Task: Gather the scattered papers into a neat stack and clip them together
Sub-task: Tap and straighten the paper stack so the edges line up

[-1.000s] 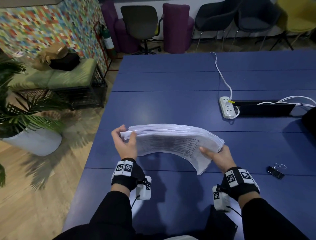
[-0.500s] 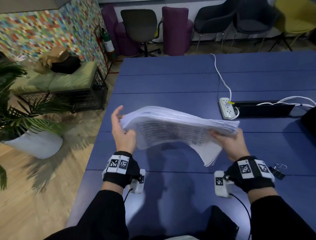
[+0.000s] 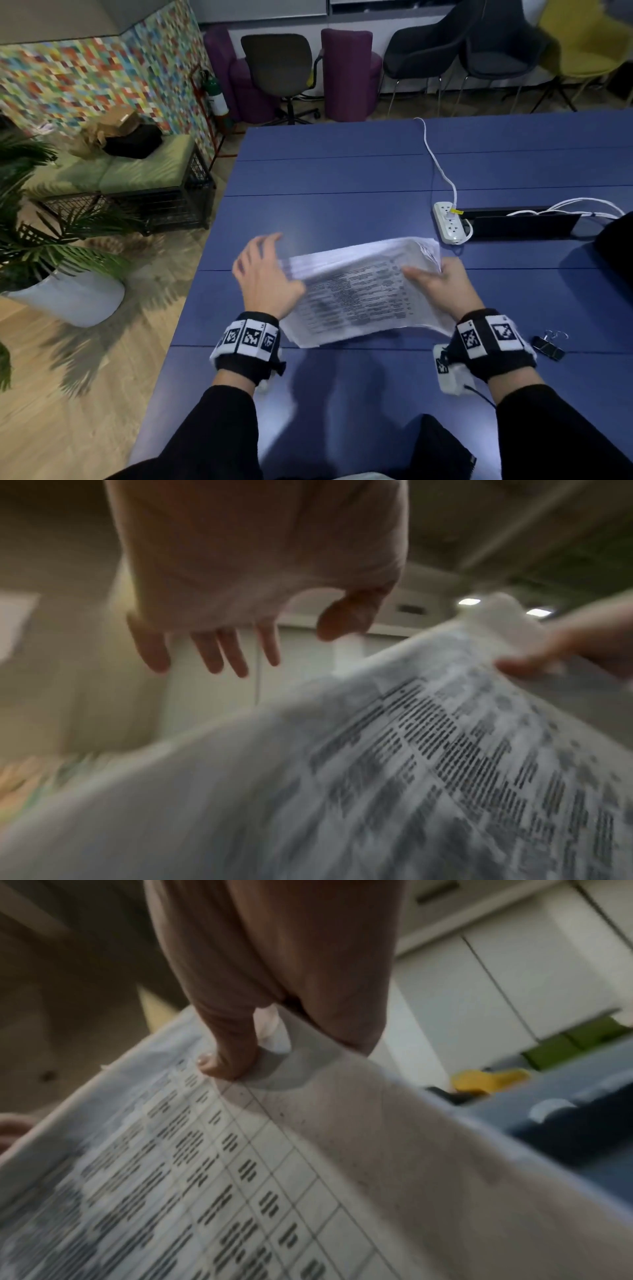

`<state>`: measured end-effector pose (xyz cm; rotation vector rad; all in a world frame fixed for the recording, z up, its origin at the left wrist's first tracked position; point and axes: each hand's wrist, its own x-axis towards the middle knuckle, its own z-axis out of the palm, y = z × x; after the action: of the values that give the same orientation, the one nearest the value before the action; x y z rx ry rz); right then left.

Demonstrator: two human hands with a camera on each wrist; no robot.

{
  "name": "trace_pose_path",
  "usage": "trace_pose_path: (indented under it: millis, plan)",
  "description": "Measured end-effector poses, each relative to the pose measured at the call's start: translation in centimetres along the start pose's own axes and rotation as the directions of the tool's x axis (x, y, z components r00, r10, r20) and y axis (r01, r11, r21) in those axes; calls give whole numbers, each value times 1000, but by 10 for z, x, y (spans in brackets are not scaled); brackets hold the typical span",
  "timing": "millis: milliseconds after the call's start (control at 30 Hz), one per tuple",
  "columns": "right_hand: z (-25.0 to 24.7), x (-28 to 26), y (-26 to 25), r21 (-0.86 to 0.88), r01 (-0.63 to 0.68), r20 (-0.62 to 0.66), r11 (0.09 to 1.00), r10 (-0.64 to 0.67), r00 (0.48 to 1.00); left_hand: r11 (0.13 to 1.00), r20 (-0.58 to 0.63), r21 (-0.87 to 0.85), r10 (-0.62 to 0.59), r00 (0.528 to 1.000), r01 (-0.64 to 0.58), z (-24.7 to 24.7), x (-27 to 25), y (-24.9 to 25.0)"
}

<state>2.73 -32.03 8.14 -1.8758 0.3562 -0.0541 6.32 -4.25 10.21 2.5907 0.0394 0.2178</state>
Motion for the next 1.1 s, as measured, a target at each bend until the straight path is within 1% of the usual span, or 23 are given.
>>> trace_pose_path:
  millis: [33,67,100,133,167,200,233,300,333,367,433,500,533,600,667,700,767,833,867,900,967,1033,1100]
  plan:
    - [0,-1,-16,-35,66,41,997,-65,997,989,31,49,141,990,-142,-10,0,17]
    - [1,-3,-32,-96,155,81,983,-147,986,967,99,24,252,963,-256,-16,-1,31]
    - [3,-5,-48,-172,250,122,953,-232,965,949,187,-61,317,930,-311,-20,-2,43]
    - [4,-9,-64,-251,344,155,905,-313,937,941,254,-160,332,908,-300,-24,-3,54]
    - [5,-12,-76,-326,413,160,850,-381,911,943,298,-230,304,905,-241,-27,-4,61]
    - [4,-17,-88,-379,467,136,799,-451,882,944,330,-280,266,906,-175,-27,-2,64]
    - [1,-20,-96,-421,493,93,762,-504,859,949,353,-275,248,902,-153,-27,-2,65]
    - [-6,-25,-104,-496,493,23,714,-557,830,957,392,-160,288,874,-244,-29,-6,65]
    - [-7,-26,-105,-537,481,24,693,-558,829,949,401,-118,314,860,-292,-29,-9,65]
    - [-7,-27,-103,-574,477,44,665,-557,829,941,404,-113,337,851,-319,-29,-13,64]
    - [-4,-28,-99,-594,529,112,606,-589,801,933,420,-130,359,833,-336,-25,-18,63]
    - [-2,-31,-94,-558,573,135,600,-616,776,936,461,-131,350,816,-327,-22,-19,62]
    - [-1,-31,-91,-542,574,122,614,-618,777,943,480,-147,332,812,-299,-22,-19,61]
    - [1,-29,-86,-516,548,96,659,-591,801,951,513,-225,302,803,-213,-20,-19,60]
    - [-2,-24,-81,-379,513,114,770,-512,851,942,536,-319,273,799,-107,-14,-17,54]
    - [-6,-22,-76,-278,472,145,837,-449,882,934,526,-353,252,812,-62,-11,-16,50]
    - [-20,-21,-62,-91,335,248,938,-304,920,908,472,-417,173,865,46,-9,-11,39]
    - [-31,-22,-42,44,176,306,983,-181,935,837,399,-526,83,913,154,-14,-4,28]
    - [-33,-23,-29,102,129,277,986,-153,949,790,372,-580,39,927,200,-18,-1,23]
    - [-31,-25,-21,177,86,205,980,-123,971,746,355,-623,3,935,234,-21,2,19]
    - [-22,-24,-15,373,16,101,928,-58,993,677,339,-687,-25,940,266,-22,4,17]
    - [-8,-21,-26,504,16,69,864,-59,996,631,317,-726,-45,947,273,-16,1,25]
    - [3,-23,-52,478,112,-31,871,-111,993,600,232,-764,-92,968,239,-10,-2,40]
